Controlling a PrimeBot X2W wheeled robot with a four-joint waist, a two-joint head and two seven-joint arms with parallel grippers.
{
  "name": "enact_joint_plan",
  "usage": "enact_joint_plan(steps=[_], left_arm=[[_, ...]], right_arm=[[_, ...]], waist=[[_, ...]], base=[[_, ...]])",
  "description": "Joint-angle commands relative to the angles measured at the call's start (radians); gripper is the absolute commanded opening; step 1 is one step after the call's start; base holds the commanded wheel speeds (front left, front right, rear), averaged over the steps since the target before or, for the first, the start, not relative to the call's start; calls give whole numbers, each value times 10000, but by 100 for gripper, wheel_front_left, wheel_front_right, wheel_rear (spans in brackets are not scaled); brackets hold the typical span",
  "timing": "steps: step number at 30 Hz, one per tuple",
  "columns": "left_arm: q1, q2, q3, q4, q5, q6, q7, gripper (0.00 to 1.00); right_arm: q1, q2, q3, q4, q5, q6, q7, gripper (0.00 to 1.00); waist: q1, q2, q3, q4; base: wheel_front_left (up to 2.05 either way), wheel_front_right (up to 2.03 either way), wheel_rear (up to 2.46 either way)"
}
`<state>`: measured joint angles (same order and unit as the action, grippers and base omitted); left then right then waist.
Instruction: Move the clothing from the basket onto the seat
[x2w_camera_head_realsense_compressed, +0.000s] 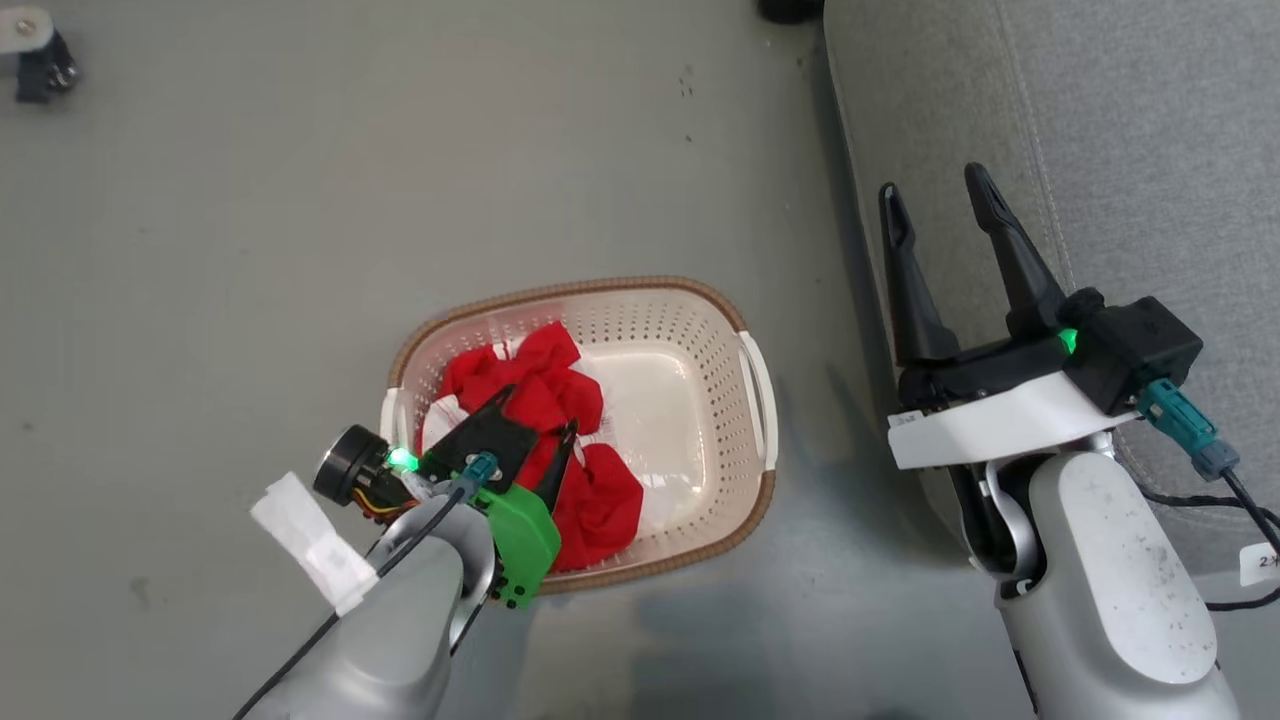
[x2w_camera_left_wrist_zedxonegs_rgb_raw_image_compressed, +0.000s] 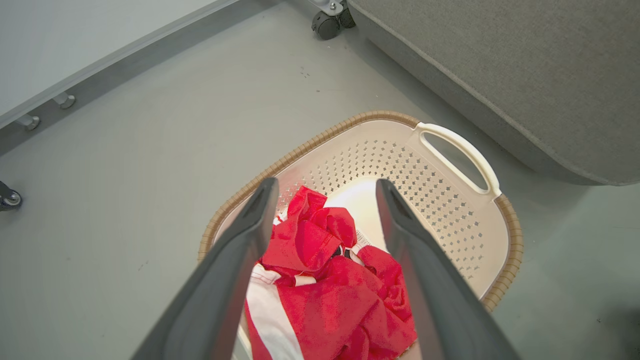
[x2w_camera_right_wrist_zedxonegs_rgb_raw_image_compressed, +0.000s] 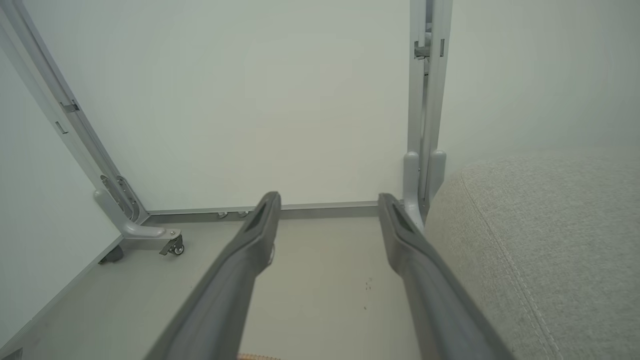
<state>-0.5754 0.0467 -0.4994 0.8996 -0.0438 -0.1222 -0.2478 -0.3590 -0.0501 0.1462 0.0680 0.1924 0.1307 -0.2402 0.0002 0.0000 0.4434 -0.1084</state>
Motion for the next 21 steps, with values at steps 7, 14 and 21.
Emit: enact_joint_plan(steps=[7,14,21], left_arm=[[-1361,80,-1281,1869,350,-70,928,100],[-2174,322,-1860,3213,729,-72,1566,100],[-2653,720,-1888,3630,637,10,2079,100]], right_arm=[[-654,-7,238,4,397,1,-204,100],[-1139,-3,563,-12,752,1,-255,100],[-1390,-3,804,-225,1209,1,-261,100]], waist=[[-2,0,2289,-1129],[-2,0,3168,-1633],[-2,0,3897,-2042]], base=[[0,0,0],[0,0,0],[0,0,0]])
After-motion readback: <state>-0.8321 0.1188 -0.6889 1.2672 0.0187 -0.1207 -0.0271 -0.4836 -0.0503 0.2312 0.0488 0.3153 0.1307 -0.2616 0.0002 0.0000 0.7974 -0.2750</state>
